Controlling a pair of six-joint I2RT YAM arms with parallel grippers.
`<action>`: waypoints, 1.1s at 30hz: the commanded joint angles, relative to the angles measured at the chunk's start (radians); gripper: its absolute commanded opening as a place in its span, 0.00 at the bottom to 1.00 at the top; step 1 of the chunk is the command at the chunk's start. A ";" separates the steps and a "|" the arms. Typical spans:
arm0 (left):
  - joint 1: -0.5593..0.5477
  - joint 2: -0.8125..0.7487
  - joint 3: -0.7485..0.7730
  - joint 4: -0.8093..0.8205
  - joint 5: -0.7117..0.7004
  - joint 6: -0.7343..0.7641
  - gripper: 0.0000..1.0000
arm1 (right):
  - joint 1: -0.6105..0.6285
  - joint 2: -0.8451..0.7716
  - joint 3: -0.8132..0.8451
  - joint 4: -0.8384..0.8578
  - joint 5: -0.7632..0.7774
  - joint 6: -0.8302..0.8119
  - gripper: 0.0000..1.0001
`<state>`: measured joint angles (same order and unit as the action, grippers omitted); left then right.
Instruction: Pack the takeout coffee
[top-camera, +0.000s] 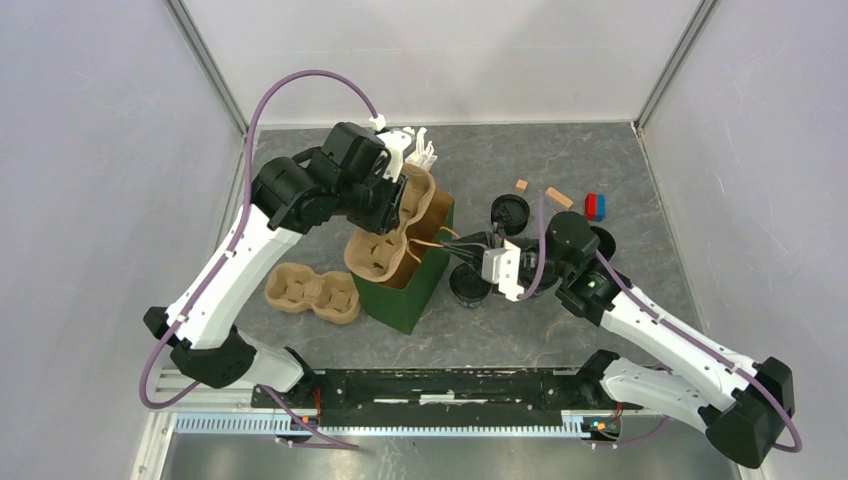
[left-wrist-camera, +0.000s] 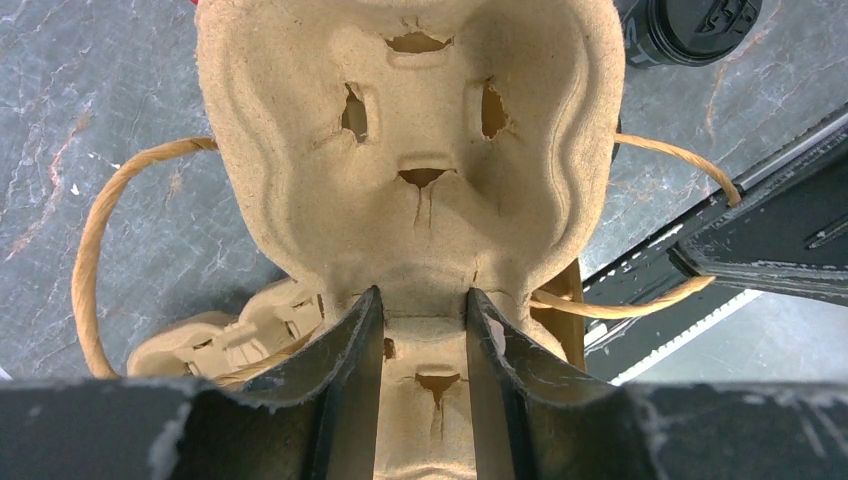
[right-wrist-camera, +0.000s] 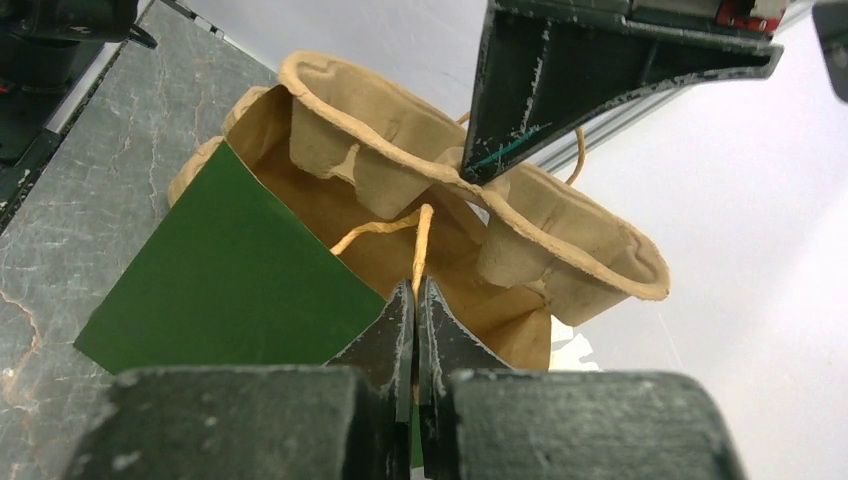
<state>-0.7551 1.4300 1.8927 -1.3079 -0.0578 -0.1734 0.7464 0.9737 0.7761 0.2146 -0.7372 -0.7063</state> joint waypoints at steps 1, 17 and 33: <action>-0.004 0.009 0.005 0.003 -0.020 0.052 0.27 | 0.004 -0.049 -0.043 0.073 -0.058 -0.067 0.00; -0.004 0.029 -0.012 0.047 0.052 0.025 0.27 | 0.004 -0.063 -0.087 0.159 -0.163 -0.116 0.00; -0.004 0.007 -0.072 0.127 0.194 0.031 0.27 | 0.004 -0.074 -0.113 0.156 -0.162 -0.143 0.00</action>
<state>-0.7547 1.4563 1.8313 -1.2243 0.0963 -0.1734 0.7464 0.9154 0.6724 0.3519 -0.8909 -0.8238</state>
